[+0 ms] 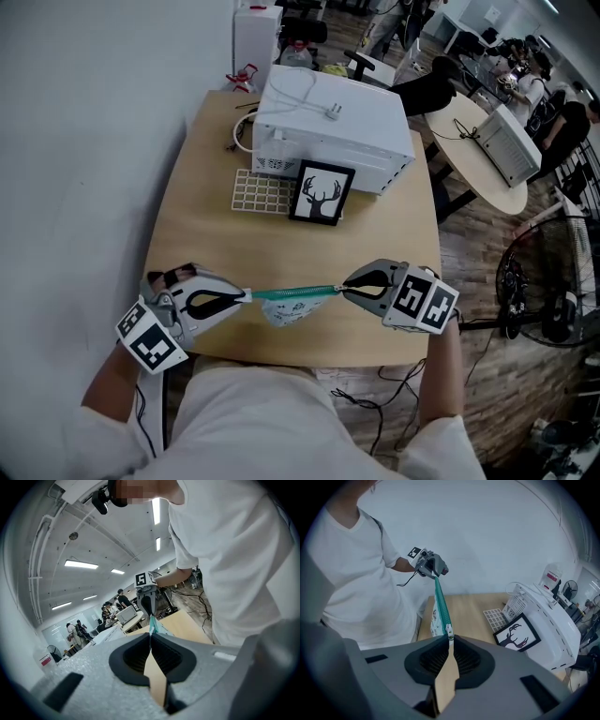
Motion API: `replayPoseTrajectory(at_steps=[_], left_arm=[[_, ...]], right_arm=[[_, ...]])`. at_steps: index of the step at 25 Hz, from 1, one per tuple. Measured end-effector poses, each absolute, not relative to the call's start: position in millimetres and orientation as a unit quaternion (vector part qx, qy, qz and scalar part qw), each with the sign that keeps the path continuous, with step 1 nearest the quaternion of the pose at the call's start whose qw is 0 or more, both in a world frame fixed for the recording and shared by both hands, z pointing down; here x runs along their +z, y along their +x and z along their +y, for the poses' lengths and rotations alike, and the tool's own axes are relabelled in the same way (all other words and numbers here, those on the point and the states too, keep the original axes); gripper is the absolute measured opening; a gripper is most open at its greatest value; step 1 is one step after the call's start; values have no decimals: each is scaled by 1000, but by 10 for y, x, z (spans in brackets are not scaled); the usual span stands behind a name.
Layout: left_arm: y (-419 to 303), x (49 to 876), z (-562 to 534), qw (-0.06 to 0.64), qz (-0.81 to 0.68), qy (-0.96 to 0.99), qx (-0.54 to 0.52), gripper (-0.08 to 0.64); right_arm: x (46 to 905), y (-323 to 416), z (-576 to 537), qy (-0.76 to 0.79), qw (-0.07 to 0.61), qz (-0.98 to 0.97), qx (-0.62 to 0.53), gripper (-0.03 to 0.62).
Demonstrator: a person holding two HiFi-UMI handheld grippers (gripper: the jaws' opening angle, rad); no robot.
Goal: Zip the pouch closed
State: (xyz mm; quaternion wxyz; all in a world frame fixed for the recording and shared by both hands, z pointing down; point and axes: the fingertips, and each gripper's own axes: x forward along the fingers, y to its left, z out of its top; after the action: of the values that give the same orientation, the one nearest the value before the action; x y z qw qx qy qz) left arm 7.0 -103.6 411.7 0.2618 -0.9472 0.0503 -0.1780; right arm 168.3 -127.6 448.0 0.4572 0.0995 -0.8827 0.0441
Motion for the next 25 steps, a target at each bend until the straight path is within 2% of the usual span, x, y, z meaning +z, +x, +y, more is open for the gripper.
replayPoseTrajectory(at_steps=[8,25], left_arm=[[90,4180,-1022,251,52,-951,-173,23],[44,4470,-1035,169,61,-972,-151,25]], right_arm=[[4555,1740,-1170,107,457,-881,60,34],[4914,1662,-903,94,420,-891,145,37]])
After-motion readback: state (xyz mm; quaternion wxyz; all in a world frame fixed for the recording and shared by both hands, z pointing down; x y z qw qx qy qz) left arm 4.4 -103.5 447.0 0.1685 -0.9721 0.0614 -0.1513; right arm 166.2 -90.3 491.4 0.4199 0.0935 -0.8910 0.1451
